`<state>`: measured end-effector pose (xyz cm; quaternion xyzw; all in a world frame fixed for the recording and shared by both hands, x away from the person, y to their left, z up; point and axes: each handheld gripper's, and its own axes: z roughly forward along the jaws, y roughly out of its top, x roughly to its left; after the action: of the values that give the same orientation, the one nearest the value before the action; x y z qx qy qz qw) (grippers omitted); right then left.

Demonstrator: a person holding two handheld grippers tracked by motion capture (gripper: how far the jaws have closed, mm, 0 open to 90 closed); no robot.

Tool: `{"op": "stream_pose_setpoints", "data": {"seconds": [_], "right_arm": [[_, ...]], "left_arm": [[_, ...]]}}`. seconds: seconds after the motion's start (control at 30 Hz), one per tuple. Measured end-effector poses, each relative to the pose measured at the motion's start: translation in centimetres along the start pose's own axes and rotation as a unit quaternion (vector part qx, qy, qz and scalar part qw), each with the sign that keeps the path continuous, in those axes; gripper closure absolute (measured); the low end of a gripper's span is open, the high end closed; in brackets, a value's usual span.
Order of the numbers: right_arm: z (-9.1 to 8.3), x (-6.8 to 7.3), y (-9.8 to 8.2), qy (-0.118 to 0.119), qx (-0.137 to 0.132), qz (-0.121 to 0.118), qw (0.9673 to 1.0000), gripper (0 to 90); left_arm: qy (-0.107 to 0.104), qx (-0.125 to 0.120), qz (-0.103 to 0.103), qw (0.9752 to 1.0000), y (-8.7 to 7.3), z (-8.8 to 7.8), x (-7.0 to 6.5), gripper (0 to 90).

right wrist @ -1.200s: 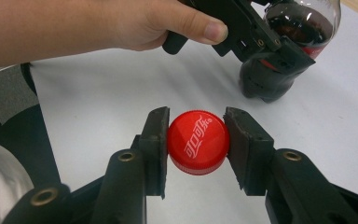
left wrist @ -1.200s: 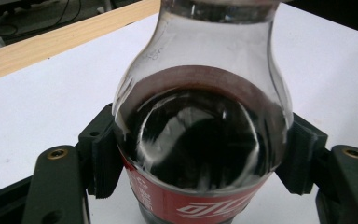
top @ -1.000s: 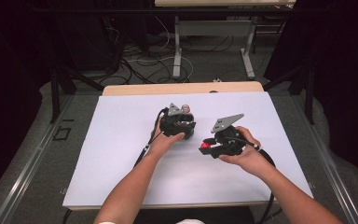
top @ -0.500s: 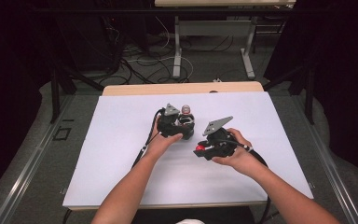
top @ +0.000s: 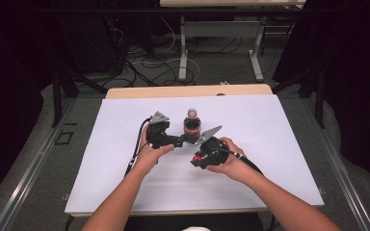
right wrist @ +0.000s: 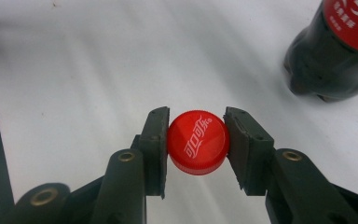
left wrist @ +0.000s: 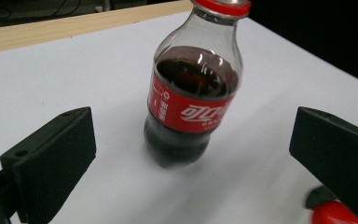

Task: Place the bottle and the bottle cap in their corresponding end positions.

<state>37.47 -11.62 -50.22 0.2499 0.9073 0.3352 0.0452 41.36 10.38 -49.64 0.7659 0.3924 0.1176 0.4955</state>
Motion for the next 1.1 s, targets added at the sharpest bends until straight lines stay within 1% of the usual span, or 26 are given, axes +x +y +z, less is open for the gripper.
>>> {"op": "stream_pose_setpoints", "data": {"seconds": [0.03,0.07,0.13,0.2,0.23,0.27,0.3,0.33,0.4,0.43,0.47,0.5,0.53,0.63,0.77,0.8,0.83,0.93,0.97,1.03,1.07,1.1], "right_arm": [[0.3,-0.1,0.0,-0.002,0.003,-0.003,1.0,60.9],[0.6,-0.2,-0.1,-0.001,0.005,-0.006,1.0,60.9],[1.1,-0.3,-0.3,0.0,0.012,0.001,0.9999,60.9],[1.7,-0.4,-0.5,0.0,0.02,0.001,0.9998,60.8],[2.0,-0.4,-0.6,-0.004,0.024,-0.001,0.9997,60.8],[2.2,-0.4,-0.6,-0.008,0.026,-0.006,0.9996,60.9],[2.4,-0.4,-0.7,-0.006,0.026,-0.006,0.9996,60.8],[2.6,-0.4,-0.7,-0.008,0.027,-0.002,0.9996,60.8],[2.9,-0.5,-0.7,-0.007,0.031,-0.009,0.9995,60.8],[3.1,-0.4,-0.8,-0.006,0.034,-0.005,0.9994,60.8],[3.2,-0.4,-0.8,-0.006,0.034,-0.007,0.9994,60.8],[3.3,-0.3,-0.8,-0.007,0.035,-0.005,0.9994,60.8],[3.4,-0.4,-0.9,-0.003,0.033,-0.009,0.9994,60.8],[3.6,-0.2,-1.0,0.0,0.04,-0.006,0.9992,60.7],[4.0,-0.1,-1.1,0.003,0.047,-0.009,0.9989,60.4],[4.1,-0.2,-1.2,0.004,0.049,-0.012,0.9987,59.7],[4.2,-0.2,-1.2,0.004,0.051,-0.011,0.9986,57.4],[4.2,-0.3,-1.2,0.003,0.048,-0.007,0.9988,49.7],[4.1,-0.3,-1.2,0.002,0.045,-0.002,0.999,48.0],[3.8,-0.3,-1.2,0.005,0.038,0.005,0.9992,46.7],[3.6,-0.3,-1.2,0.003,0.036,0.013,0.9993,46.1],[3.3,-0.4,-1.1,0.003,0.031,0.011,0.9995,45.8]], "left_arm": [[0.004,0.002,0.006,1.0,-0.1,-0.5,0.0,0.6],[0.002,0.004,-0.001,1.0,-0.3,-1.0,0.0,0.7],[0.002,0.002,-0.008,1.0,-0.7,-1.9,-0.1,0.7],[0.002,0.002,-0.008,1.0,-1.2,-2.7,-0.3,0.7],[0.001,0.001,-0.004,1.0,-1.4,-3.1,-0.3,0.7],[0.002,-0.002,-0.005,1.0,-1.6,-3.5,-0.3,0.7],[0.001,-0.005,-0.008,1.0,-1.8,-3.9,-0.4,0.7],[0.004,-0.008,-0.002,1.0,-1.9,-4.2,-0.3,0.7],[0.003,-0.008,-0.007,0.9999,-2.2,-4.9,-0.4,0.7],[0.002,-0.009,-0.005,0.9999,-2.3,-5.3,-0.5,0.7],[0.003,-0.006,0.004,1.0,-2.5,-5.6,-0.5,0.7],[0.004,-0.007,0.004,1.0,-2.7,-5.9,-0.6,0.7],[0.004,-0.004,0.009,0.9999,-2.8,-6.1,-0.6,0.7],[0.011,-0.004,0.01,0.9999,-3.3,-6.6,-0.8,0.7],[0.017,-0.004,0.014,0.9997,-3.7,-6.9,-0.8,0.7],[0.014,-0.005,0.012,0.9998,-3.8,-7.0,-0.8,0.7],[0.018,-0.006,0.013,0.9997,-3.8,-7.0,-0.8,0.7],[0.02,-0.002,0.017,0.9996,-3.9,-7.1,-0.8,0.7],[0.021,-0.001,0.018,0.9996,-3.9,-7.1,-0.8,0.7],[0.022,0.001,0.019,0.9996,-4.0,-7.1,-0.7,0.7],[0.023,0.001,0.016,0.9996,-4.0,-7.1,-0.6,0.7],[0.024,0.001,0.015,0.9996,-4.1,-7.1,-0.6,0.7]]}}
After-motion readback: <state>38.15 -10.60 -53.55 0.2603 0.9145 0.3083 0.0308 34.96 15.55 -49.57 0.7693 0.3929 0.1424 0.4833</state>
